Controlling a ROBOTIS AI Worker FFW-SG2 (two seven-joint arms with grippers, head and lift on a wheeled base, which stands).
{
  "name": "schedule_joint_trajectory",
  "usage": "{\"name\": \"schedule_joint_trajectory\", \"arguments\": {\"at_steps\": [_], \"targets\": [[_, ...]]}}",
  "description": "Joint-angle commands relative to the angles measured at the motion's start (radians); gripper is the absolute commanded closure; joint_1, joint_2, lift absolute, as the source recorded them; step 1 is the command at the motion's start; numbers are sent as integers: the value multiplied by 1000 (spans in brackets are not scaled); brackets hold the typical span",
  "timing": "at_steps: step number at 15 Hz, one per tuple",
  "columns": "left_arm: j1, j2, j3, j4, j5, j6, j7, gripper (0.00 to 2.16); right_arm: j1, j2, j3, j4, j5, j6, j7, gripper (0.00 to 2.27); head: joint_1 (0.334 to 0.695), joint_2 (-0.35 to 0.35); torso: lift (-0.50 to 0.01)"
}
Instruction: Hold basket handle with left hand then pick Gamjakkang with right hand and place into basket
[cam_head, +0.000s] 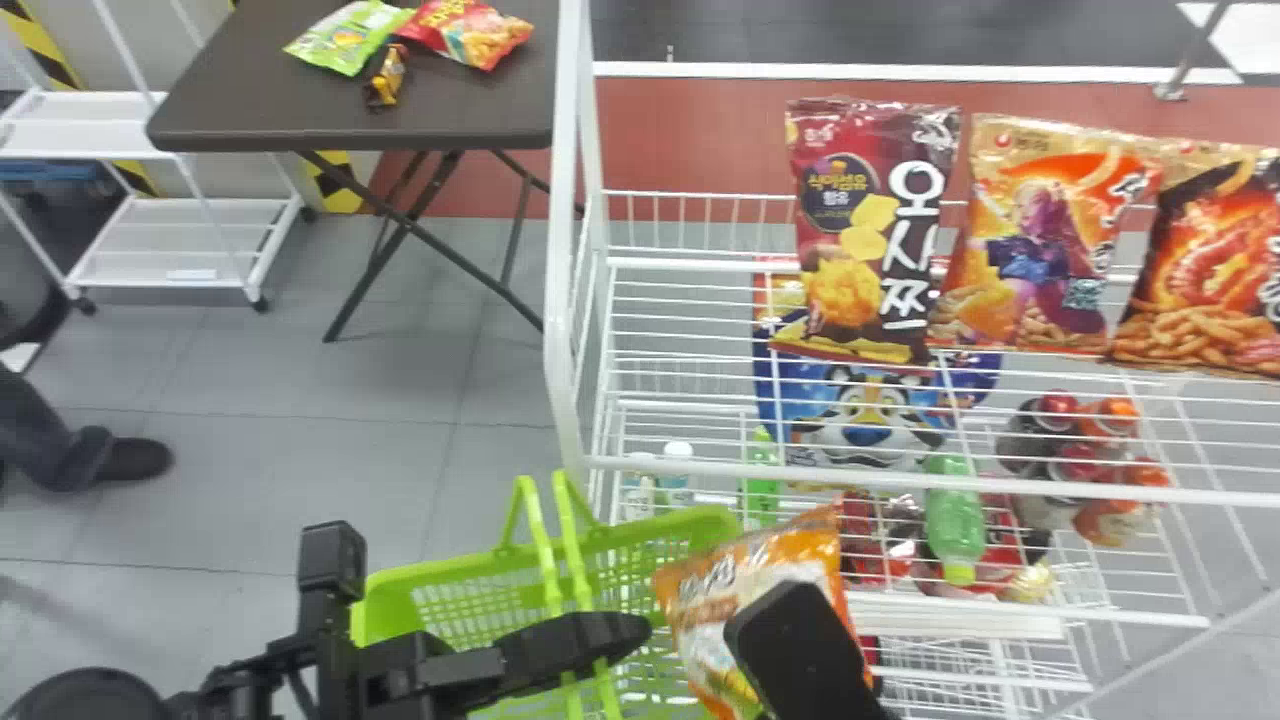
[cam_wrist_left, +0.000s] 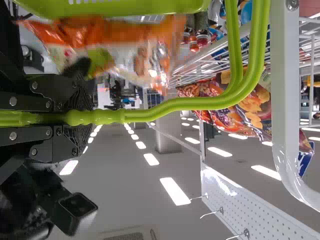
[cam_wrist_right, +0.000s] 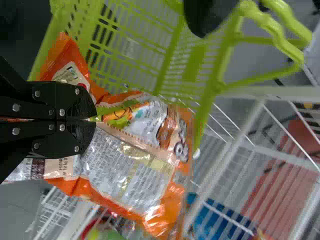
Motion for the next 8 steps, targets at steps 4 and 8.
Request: {"name": "schedule_joint_trajectory", "arguments": {"at_steps": [4, 8], "targets": [[5, -3, -2, 0, 0, 0, -3, 2145, -58, 27, 80, 151, -7, -102, 49, 1949, 695, 171, -17], [5, -3, 0, -1, 0, 0, -5, 2145, -46, 16, 86, 162, 8, -301, 84, 292, 695, 272, -17]]}}
